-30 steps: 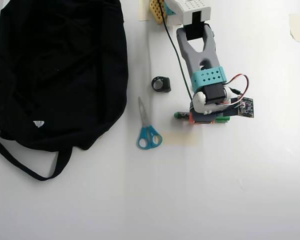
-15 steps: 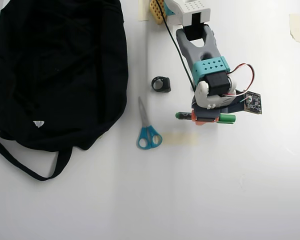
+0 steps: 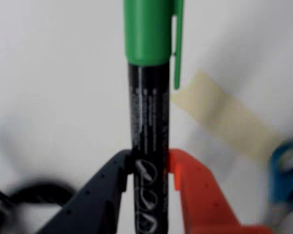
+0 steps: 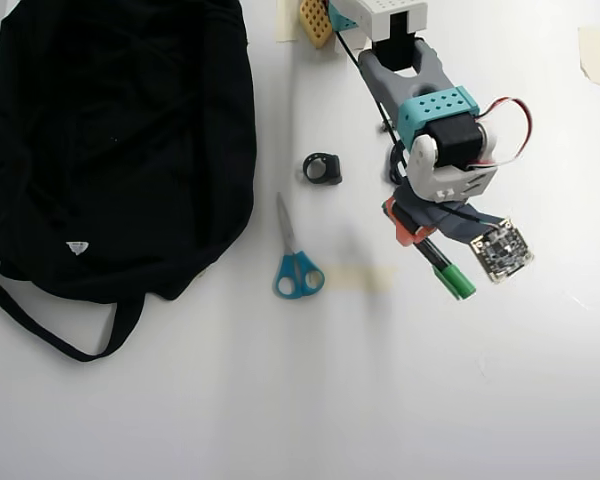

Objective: Put the green marker into the black bag

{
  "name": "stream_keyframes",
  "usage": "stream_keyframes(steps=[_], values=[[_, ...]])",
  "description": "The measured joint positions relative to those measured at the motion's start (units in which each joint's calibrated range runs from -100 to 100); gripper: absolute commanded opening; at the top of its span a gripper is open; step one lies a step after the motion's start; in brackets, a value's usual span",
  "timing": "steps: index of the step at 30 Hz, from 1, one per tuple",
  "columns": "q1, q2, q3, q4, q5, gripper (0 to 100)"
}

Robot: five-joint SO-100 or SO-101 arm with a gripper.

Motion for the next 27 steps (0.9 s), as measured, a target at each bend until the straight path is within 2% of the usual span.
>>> stream_keyframes(steps=[2,5,17,27], values=[[-0.4,0.0,0.0,0.0,-5.6,2],[-0.8,0.0,0.0,0.0,-8.8,2],[-0.7,-2.1,0.9,0.0,-10.0,2],[1.8,-17.8,22.4,-0.1,-11.2,2]])
